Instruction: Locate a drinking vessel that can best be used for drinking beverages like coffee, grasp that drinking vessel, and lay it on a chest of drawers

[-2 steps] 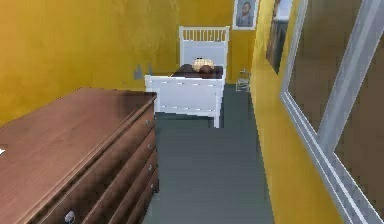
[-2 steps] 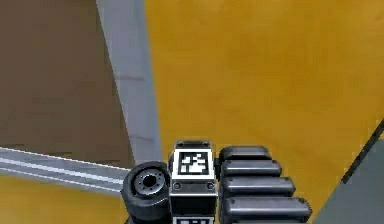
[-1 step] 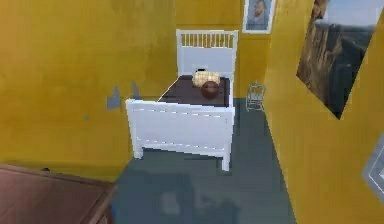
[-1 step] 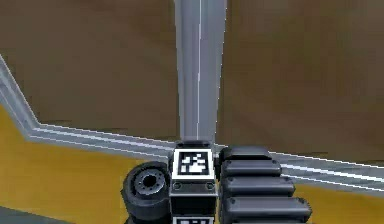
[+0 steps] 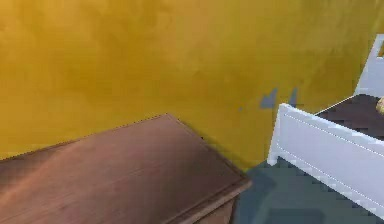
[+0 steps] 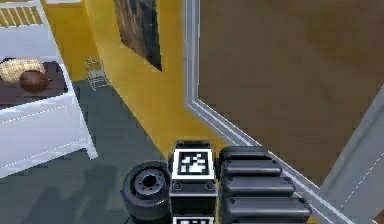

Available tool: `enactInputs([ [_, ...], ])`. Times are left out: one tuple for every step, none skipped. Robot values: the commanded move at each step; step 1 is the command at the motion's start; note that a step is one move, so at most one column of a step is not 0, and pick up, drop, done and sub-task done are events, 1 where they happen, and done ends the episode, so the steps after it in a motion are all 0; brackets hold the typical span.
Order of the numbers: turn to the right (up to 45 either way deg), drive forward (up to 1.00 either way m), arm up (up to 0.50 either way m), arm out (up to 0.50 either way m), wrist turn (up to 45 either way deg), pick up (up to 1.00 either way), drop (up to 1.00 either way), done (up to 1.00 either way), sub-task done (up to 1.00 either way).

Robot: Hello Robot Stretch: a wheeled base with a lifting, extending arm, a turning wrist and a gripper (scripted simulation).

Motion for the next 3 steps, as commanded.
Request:
enactInputs([
  [-24.0,0.0,0.0,0.0,0.0,0.0,0.0,0.0,0.0],
  [45.0,0.0,0.0,0.0,0.0,0.0,0.0,0.0,0.0],
  [24.0,0.0,0.0,0.0,0.0,0.0,0.0,0.0,0.0],
])
